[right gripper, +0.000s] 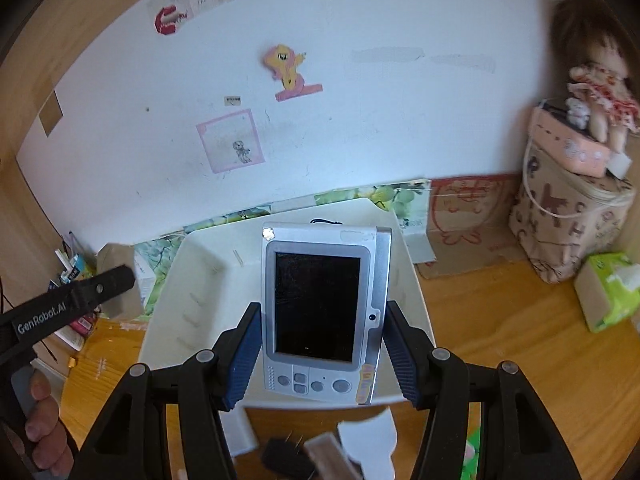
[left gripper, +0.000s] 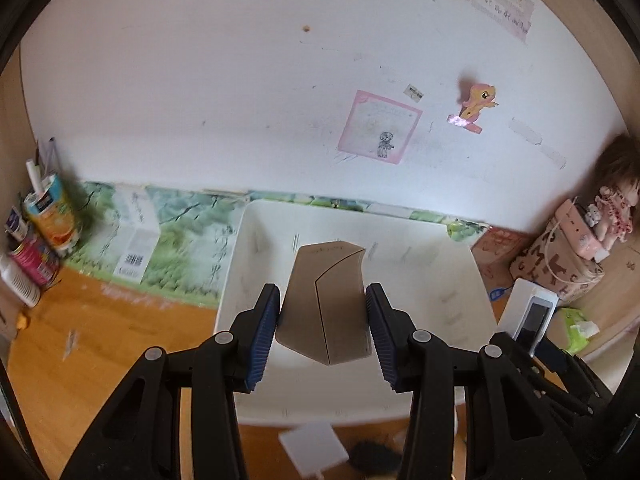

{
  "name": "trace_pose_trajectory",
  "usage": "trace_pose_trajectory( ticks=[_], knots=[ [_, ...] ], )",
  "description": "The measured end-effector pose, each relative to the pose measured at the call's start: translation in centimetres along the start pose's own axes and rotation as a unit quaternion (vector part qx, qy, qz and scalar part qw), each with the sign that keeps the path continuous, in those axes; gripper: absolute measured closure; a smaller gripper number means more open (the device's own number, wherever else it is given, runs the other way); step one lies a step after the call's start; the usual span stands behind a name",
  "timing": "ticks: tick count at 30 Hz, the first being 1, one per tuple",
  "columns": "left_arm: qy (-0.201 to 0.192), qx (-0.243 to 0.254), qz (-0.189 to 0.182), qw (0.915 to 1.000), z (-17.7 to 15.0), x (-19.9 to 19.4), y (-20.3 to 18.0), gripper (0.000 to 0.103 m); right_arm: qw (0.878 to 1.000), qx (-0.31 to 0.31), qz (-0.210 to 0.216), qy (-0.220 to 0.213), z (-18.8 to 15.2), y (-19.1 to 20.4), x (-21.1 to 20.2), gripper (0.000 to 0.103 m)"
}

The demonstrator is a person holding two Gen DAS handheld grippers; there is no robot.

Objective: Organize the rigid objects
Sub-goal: 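Open the left tool to drop the beige box while the right releases the device into the bin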

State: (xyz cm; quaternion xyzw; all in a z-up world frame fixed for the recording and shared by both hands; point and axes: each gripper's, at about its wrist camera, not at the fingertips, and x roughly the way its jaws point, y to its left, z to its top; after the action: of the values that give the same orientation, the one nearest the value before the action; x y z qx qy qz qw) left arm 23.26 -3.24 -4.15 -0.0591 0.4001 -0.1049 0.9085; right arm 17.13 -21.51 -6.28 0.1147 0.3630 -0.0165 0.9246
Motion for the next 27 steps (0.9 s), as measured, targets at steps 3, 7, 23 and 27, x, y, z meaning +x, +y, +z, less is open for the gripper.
trace_pose_trajectory(
  ticks=[3,7,23,27],
  knots=[
    [-0.004,-0.001,-0.004,1.0,-0.2,1.8,0.0,0.066,1.0,-0.008,0.008,0.007,-0.1,-0.2,1.9,0.044],
    [0.004,-0.004,-0.005,1.0,-0.1,3.7,0.0,0.066,0.999,-0.024,0.023,0.024,-0.3,-0.2,4.6,0.044],
    [0.006,-0.012,0.011,0.9998,0.0,4.5,1.0,0.058,0.999,-0.014,0.028,0.029,-0.9,-0.1,6.5,0.029],
    [-0.012,-0.013,0.002,0.9998,0.2,2.3,1.0,0.045,1.0,-0.003,0.019,0.013,-0.6,-0.4,5.0,0.023]
  ],
)
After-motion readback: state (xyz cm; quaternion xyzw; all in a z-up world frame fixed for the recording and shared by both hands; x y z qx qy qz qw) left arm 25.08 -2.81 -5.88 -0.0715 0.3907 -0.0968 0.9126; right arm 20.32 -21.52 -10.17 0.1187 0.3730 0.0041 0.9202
